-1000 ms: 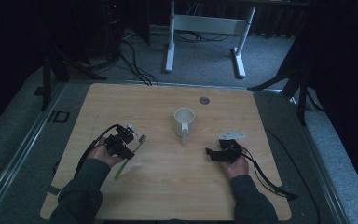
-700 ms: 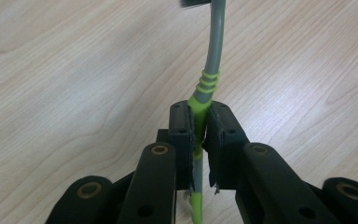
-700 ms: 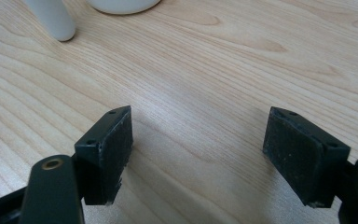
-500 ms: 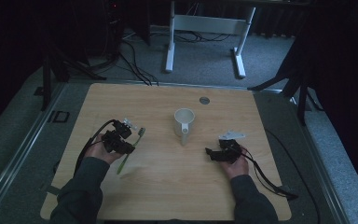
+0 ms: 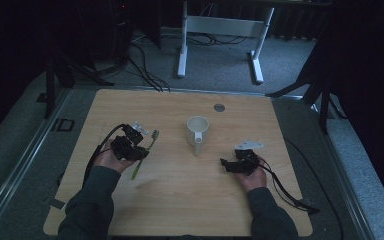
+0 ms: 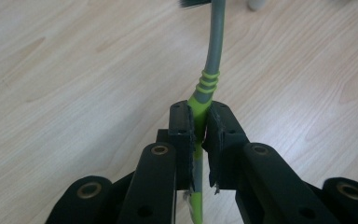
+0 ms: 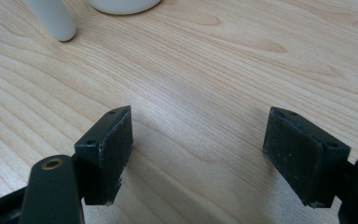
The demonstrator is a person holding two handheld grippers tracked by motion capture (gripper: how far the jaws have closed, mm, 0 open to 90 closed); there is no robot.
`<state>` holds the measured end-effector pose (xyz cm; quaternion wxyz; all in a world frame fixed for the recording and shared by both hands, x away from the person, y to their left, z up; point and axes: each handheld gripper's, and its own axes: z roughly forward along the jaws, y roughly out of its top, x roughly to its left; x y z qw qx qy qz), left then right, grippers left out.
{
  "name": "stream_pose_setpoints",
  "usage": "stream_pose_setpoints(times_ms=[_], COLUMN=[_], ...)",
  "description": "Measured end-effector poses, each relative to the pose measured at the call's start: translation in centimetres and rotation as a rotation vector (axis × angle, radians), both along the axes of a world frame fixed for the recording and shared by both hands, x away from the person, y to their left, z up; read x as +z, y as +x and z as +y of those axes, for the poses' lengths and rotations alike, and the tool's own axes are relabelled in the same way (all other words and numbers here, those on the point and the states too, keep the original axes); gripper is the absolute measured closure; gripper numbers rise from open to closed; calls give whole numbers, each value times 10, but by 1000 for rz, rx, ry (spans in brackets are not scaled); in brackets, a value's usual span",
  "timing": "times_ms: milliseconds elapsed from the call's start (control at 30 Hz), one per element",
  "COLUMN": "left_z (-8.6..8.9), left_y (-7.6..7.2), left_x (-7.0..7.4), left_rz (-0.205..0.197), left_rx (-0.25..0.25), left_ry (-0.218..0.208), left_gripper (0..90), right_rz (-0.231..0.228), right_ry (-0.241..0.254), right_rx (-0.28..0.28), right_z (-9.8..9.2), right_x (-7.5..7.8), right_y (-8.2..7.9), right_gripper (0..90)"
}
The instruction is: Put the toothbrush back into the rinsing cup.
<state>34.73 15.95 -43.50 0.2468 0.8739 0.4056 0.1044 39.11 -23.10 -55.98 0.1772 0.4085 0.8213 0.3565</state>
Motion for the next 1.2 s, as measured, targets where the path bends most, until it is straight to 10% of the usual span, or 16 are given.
stream_pose_setpoints(times_ms=[1200], left_z=[-20], left_y=[4], left_x=[10], left_rz=[-112], left_rx=[-23], left_ry=[-83], left_gripper=[811], right_rz=[-1], right_ry=[0], right_rx=[1], right_z=[0], right_x=[0], right_y=[0], right_gripper=[236])
